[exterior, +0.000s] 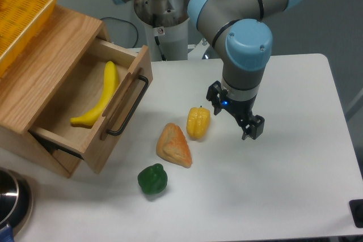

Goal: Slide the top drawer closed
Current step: 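Move the gripper from above the yellow pepper toward the open drawer, then lower the gripper onto the drawer front beside its black handle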

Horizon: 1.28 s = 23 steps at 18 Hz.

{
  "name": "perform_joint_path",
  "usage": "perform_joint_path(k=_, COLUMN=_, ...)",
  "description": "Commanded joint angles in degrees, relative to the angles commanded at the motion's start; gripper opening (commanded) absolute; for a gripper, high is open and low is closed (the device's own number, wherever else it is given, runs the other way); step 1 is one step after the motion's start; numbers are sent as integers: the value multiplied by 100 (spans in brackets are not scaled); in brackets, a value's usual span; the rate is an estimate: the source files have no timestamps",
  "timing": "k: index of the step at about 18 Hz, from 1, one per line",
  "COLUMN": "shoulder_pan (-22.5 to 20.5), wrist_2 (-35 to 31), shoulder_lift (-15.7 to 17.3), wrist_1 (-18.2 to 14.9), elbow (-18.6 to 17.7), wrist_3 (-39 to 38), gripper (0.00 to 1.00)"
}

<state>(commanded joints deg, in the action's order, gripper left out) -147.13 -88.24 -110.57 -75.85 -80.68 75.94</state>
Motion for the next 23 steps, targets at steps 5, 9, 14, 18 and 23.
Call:
perform_joint_path(k=5, shoulder_pan=0, wrist_2=271, shoulder_lift=9, wrist_1=-9, elbow=-26, wrist_3=-202, gripper=100)
perform_joint_path(k=9, shoulder_pan=9, wrist_2=501, shoulder_lift=44, wrist_1=-9, elbow=-149, wrist_3=-937, gripper=100)
perform_joint_path(k=14, shoulder_pan=79, wrist_2=501, shoulder_lift=18, wrist_1=-26, elbow=-185, wrist_3=-1590, gripper=100)
perform_joint_path(k=18, shoulder_pan=202, wrist_2=1078, shoulder_lift=-35, wrist_1=-9, elbow=-176, wrist_3=-2511, gripper=100)
perform_joint_path(k=23, shoulder_pan=465, wrist_2=2249, shoulder_lift=70, wrist_1=271, elbow=-123, wrist_3=-3575, gripper=100)
